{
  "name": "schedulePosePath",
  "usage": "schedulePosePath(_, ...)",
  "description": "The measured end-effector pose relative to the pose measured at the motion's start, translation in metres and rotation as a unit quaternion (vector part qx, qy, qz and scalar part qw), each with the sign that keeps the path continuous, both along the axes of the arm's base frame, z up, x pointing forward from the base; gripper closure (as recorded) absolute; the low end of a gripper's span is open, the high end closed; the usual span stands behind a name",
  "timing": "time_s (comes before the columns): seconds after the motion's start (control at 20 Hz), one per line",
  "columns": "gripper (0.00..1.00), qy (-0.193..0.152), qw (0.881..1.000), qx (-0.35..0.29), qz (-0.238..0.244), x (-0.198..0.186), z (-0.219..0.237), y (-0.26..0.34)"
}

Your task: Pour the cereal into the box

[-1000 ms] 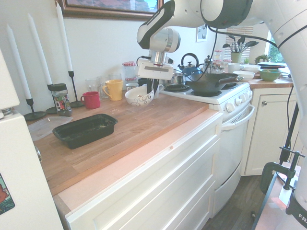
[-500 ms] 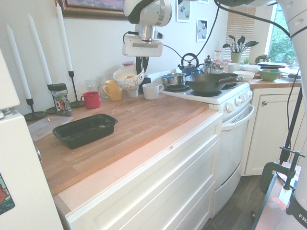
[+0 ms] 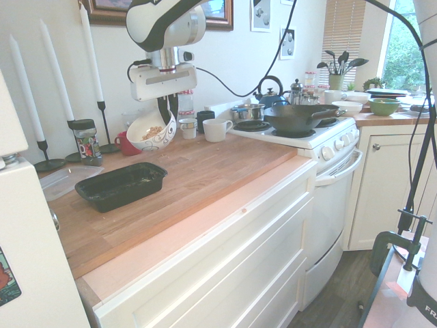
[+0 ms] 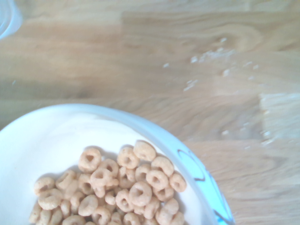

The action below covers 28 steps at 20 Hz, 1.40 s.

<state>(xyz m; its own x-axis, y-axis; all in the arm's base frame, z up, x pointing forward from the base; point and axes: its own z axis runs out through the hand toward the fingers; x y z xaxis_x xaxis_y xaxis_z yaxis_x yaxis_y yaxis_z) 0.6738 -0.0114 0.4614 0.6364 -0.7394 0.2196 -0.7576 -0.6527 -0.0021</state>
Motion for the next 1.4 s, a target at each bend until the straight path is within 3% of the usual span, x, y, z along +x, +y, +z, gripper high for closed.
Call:
schedulePosePath(0.3,1.00,-0.023,0.992,-0.126,0.013,-0.009,-0.001,0.050)
schedulePosePath(0.65,1.00,-0.048,0.961,-0.268,0.037,-0.017,-0.007,0.110)
schedulePosePath(1.4,1.00,-0.082,0.905,-0.410,0.077,-0.008,-0.059,0.151)
